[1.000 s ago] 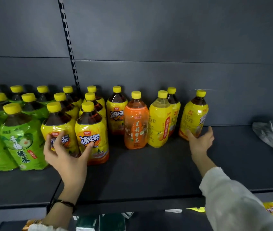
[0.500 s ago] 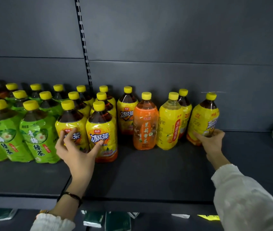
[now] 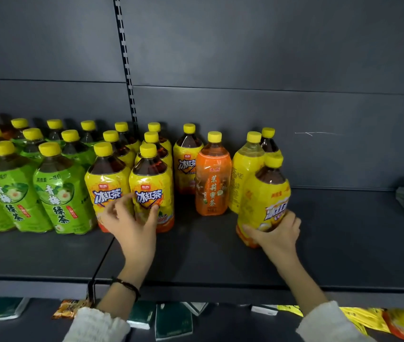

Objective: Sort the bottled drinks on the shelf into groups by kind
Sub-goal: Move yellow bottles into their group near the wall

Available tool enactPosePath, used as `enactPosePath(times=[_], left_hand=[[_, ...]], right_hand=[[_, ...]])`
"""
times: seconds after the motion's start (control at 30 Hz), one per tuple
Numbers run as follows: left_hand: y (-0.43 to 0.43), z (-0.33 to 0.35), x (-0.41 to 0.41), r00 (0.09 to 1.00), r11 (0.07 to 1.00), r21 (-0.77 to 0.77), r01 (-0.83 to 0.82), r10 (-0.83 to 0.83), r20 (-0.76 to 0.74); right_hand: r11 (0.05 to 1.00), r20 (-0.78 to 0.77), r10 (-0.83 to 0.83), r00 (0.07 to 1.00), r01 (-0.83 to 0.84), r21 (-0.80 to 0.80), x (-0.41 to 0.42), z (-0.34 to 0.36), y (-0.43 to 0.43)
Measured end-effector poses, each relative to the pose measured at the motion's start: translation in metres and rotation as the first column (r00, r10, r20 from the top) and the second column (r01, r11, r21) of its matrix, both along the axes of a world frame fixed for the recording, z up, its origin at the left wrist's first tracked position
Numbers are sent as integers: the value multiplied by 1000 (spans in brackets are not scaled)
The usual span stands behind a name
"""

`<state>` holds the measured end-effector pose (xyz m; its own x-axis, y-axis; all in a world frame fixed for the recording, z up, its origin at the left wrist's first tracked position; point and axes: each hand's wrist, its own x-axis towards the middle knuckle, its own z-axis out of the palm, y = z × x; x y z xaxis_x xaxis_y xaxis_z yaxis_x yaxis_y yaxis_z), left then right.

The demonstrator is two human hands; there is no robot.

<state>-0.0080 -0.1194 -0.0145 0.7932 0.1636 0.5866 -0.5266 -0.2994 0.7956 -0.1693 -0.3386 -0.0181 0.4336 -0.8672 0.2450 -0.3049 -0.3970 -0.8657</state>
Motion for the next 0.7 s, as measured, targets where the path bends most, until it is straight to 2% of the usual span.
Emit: enactPosePath(times=[0.1, 0.2, 0.27, 0.33, 0.37, 0.4, 0.43, 0.47, 0.5, 0.57, 0.63, 0.7], left_hand=[[-12, -2, -26, 976, 976, -49, 212, -214, -38], [-23, 6, -52, 848, 855, -51, 516, -519, -106], [-30, 12, -59, 761, 776, -45, 629, -627, -164], [-30, 12, -58, 748, 766, -74, 639, -641, -175], [-27, 12, -54, 758, 779, -101, 619, -626, -182], [-23, 12, -51, 767, 792, -130, 596, -610, -200], [-18, 12, -47, 768, 798, -158, 582, -603, -217], [-14, 13, -43, 763, 798, -177, 576, -603, -234], [-11, 15, -41, 760, 799, -182, 573, -602, -246], [-9, 15, -41, 766, 808, -173, 564, -589, -257], [-10, 12, -43, 772, 815, -181, 550, -579, -261], [-11, 12, -44, 780, 822, -183, 539, -570, -259]], right_hand=[[997, -57, 63, 996, -65, -29, 6, 0, 33], [989, -88, 141, 986, -144, -33, 17, 0, 63], [957, -95, 283, 954, -287, -30, 21, -3, 74], [856, -89, 517, 851, -517, 26, 19, -2, 75], [766, -68, 641, 764, -633, 108, 16, 1, 71], [675, 5, 725, 688, -713, 191, 14, 6, 64], [620, 119, 744, 658, -745, 247, 13, 11, 57], [626, 235, 693, 682, -730, 275, 15, 17, 49], [672, 329, 600, 729, -683, 287, 18, 24, 41], [779, 412, 434, 801, -563, 276, 28, 36, 27], [831, 437, 400, 806, -520, 198, 40, 49, 21], [850, 452, 448, 772, -524, 52, 55, 71, 16]])
